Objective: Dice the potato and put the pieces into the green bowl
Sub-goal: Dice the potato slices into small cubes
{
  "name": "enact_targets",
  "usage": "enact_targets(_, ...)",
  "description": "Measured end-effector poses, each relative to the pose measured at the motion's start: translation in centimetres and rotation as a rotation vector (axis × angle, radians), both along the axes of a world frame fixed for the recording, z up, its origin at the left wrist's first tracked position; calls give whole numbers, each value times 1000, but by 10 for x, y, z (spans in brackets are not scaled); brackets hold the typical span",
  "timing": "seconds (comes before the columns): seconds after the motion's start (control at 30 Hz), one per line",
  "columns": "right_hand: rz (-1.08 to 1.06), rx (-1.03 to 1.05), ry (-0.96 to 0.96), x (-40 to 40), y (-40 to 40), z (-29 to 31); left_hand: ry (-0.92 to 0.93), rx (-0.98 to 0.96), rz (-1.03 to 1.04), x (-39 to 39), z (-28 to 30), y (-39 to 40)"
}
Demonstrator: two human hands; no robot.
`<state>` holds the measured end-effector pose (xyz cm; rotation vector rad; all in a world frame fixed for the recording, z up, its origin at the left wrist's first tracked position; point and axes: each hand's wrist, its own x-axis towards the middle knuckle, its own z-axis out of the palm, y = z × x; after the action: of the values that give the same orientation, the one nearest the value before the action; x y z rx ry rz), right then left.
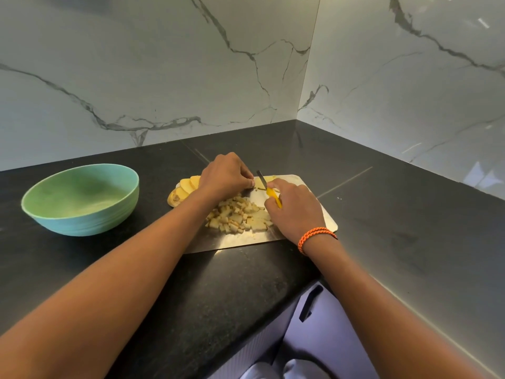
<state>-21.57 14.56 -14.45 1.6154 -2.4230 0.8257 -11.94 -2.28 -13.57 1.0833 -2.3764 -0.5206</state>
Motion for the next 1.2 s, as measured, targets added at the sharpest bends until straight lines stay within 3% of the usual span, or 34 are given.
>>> enact_targets(0.3,6,44,49,2,1,-1,-41,-117,61,-6,-3,13)
enact_targets(0.7,48,43,-24,10,66,-2,-42,-105,66,-6,-4,20)
enact_targets(0.87,44,-83,-69,3,45,4,-16,-75,59,1,2,9)
enact_targets(1.2,79,-11,-15,-3,8,-1,-30,-56,24,6,3,0)
